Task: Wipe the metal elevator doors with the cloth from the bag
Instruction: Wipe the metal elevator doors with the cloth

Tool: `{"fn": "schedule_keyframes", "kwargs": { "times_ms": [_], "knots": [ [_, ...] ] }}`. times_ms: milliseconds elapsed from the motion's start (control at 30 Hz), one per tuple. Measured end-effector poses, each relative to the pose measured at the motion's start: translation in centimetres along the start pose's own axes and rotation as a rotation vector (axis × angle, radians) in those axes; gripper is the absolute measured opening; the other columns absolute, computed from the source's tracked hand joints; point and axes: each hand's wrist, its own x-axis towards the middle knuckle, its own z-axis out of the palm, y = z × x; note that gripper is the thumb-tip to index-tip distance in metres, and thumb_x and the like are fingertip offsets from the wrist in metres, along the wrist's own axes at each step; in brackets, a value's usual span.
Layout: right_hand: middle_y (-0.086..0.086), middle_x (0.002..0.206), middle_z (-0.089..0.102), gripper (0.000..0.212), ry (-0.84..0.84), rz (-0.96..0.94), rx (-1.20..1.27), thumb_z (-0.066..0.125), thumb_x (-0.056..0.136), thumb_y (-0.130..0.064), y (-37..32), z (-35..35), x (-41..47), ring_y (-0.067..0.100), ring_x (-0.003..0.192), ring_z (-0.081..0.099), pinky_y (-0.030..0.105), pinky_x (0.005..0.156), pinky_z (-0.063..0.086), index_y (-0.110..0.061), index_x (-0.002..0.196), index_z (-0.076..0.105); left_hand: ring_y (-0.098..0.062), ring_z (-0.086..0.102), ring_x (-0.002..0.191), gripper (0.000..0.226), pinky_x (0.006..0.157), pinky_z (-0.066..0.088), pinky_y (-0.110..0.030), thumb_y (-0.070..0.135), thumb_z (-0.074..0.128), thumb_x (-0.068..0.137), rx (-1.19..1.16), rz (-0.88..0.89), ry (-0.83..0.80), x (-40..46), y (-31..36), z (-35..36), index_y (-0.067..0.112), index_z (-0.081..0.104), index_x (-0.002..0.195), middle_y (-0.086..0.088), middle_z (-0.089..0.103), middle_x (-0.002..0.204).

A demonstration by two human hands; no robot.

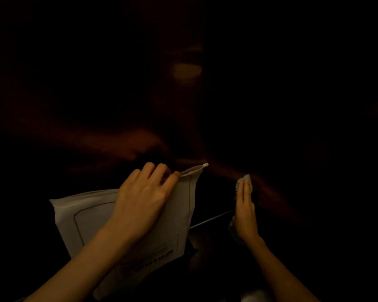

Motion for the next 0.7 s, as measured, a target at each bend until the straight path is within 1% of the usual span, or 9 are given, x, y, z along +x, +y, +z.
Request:
{"fn": "schedule_keyframes", "kwargs": {
  "times_ms": [67, 133, 200, 300, 367, 433, 467, 600, 700],
  "knots": [
    [-0.001, 0.149, -0.038, 0.118, -0.078, 0.007, 0.001, 0.069, 0.074, 0.006, 1.0, 1.6, -0.9, 0.031, 0.143, 0.015, 0.039, 0.108, 0.037, -0.015, 0.145, -0.023, -0.033, 0.059, 0.073, 0.048, 0.052, 0.041, -0.033, -0.002, 0.078, 0.060, 0.000, -0.005, -0.009, -0.1, 0.1, 0.9, 0.003, 0.067, 0.106, -0.017, 0.064, 0.090],
    [0.000, 0.152, -0.033, 0.112, -0.082, 0.012, 0.073, 0.065, 0.078, 0.006, 0.7, 2.0, -0.6, 0.030, 0.143, 0.015, 0.039, 0.110, 0.034, -0.016, 0.145, -0.022, -0.034, 0.059, 0.074, 0.047, 0.052, 0.041, -0.033, -0.003, 0.076, 0.061, 0.012, -0.014, -0.009, -0.5, 0.1, 1.6, 0.002, 0.067, 0.106, -0.018, 0.065, 0.091],
    [0.002, 0.154, -0.025, 0.099, 0.049, -0.039, 0.200, 0.056, 0.083, 0.008, 0.0, 2.0, 0.4, 0.027, 0.143, 0.011, 0.038, 0.112, 0.027, -0.014, 0.146, -0.017, -0.033, 0.060, 0.075, 0.040, 0.053, 0.042, -0.032, -0.004, 0.068, 0.067, 0.032, -0.014, 0.004, -1.3, 0.4, 2.2, 0.003, 0.067, 0.107, -0.018, 0.065, 0.092],
    [0.012, 0.155, -0.013, 0.087, 0.339, -0.127, 0.229, 0.046, 0.081, 0.016, -1.2, 1.6, 2.8, 0.016, 0.142, -0.005, 0.023, 0.109, 0.013, -0.004, 0.147, -0.006, -0.032, 0.059, 0.075, 0.039, 0.054, 0.042, -0.032, 0.005, 0.044, 0.075, 0.053, -0.032, -0.011, -3.0, 0.9, 2.7, 0.004, 0.067, 0.108, -0.016, 0.065, 0.092],
    [0.013, 0.155, -0.011, 0.086, 0.405, -0.141, 0.224, 0.047, 0.081, 0.015, -1.5, 2.1, 3.7, 0.015, 0.142, -0.010, 0.029, 0.107, 0.023, -0.003, 0.147, -0.005, -0.033, 0.059, 0.074, 0.034, 0.052, 0.043, -0.033, 0.002, 0.053, 0.075, 0.057, -0.060, -0.033, -3.7, 1.0, 2.9, 0.003, 0.067, 0.106, -0.017, 0.065, 0.091],
    [0.015, 0.155, -0.012, 0.087, 0.368, -0.126, 0.201, 0.052, 0.081, 0.013, -1.1, 3.6, 3.4, 0.020, 0.142, -0.009, 0.042, 0.102, 0.035, -0.001, 0.147, -0.004, -0.034, 0.060, 0.072, 0.042, 0.051, 0.044, -0.034, -0.002, 0.073, 0.063, 0.049, -0.075, -0.074, -3.8, 0.9, 3.1, 0.001, 0.067, 0.105, -0.020, 0.065, 0.090],
    [0.016, 0.155, -0.012, 0.088, 0.316, -0.104, 0.188, 0.053, 0.081, 0.012, -0.6, 4.5, 2.8, 0.022, 0.142, -0.007, 0.046, 0.102, 0.036, 0.000, 0.147, -0.004, -0.035, 0.060, 0.072, 0.046, 0.051, 0.045, -0.035, -0.003, 0.076, 0.059, 0.054, -0.085, -0.094, -3.8, 0.8, 3.1, 0.001, 0.067, 0.104, -0.020, 0.065, 0.090],
    [0.012, 0.152, -0.017, 0.091, 0.048, -0.072, 0.145, 0.057, 0.079, 0.016, 1.9, 7.7, 0.2, 0.035, 0.143, 0.004, 0.047, 0.109, 0.032, -0.001, 0.145, -0.004, -0.034, 0.060, 0.073, 0.045, 0.053, 0.045, -0.034, -0.002, 0.077, 0.060, 0.066, -0.111, -0.118, -4.0, 0.9, 3.2, 0.003, 0.068, 0.105, -0.020, 0.064, 0.091],
    [0.006, 0.153, -0.020, 0.096, -0.020, -0.069, 0.204, 0.051, 0.076, 0.023, 2.7, 7.8, -0.6, 0.040, 0.135, 0.029, 0.045, 0.096, 0.044, -0.009, 0.144, -0.008, -0.033, 0.060, 0.071, 0.040, 0.051, 0.044, -0.032, -0.002, 0.076, 0.063, 0.058, -0.090, -0.132, -4.8, 1.3, 3.7, 0.004, 0.069, 0.102, -0.017, 0.064, 0.087]
  ]
}}
